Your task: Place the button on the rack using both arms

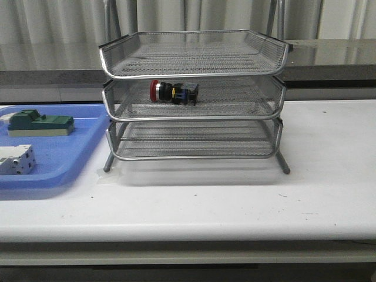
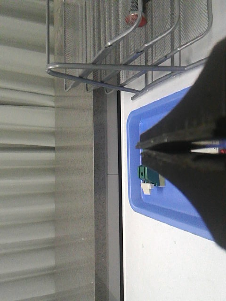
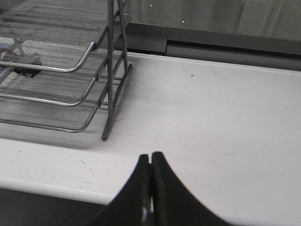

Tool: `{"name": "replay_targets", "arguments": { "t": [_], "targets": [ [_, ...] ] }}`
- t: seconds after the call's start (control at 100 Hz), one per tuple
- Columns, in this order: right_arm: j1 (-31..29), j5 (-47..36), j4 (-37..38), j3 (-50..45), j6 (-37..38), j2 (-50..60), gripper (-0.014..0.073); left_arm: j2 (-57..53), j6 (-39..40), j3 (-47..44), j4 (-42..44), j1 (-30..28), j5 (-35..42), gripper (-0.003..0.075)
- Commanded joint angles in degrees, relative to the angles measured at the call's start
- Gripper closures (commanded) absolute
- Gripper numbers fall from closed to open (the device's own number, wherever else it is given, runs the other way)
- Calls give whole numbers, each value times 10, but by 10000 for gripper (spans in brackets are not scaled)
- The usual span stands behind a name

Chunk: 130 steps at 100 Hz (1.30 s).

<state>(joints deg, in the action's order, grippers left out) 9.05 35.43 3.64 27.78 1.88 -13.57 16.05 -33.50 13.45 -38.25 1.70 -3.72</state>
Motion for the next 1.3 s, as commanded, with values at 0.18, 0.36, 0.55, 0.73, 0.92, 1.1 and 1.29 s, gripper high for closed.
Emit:
{"name": "replay_targets", "arguments": {
  "t": [0.18,0.36,0.55,0.73,0.92,1.1,1.29],
  "targets": [
    [-3,-40,10,13,1,-5,652,3,5,16,-6,-1,37,741],
    [-3,-40,10,13,1,-5,652,3,5,16,-6,-1,37,741],
    [-3,-40,10,13,1,-5,652,3,5,16,-6,-1,37,741],
    [-3,-66,14,-4,1,-5,652,3,5,16,-6,-1,37,741],
    [-3,-159,21,-82,1,20,652,3,5,16,-6,-1,37,741],
    [-3,-245,21,-178,1,65,652,3,5,16,-6,-1,37,741],
    [-3,-290,21,-251,1,122,652,3,5,16,-6,-1,37,741]
  ]
}}
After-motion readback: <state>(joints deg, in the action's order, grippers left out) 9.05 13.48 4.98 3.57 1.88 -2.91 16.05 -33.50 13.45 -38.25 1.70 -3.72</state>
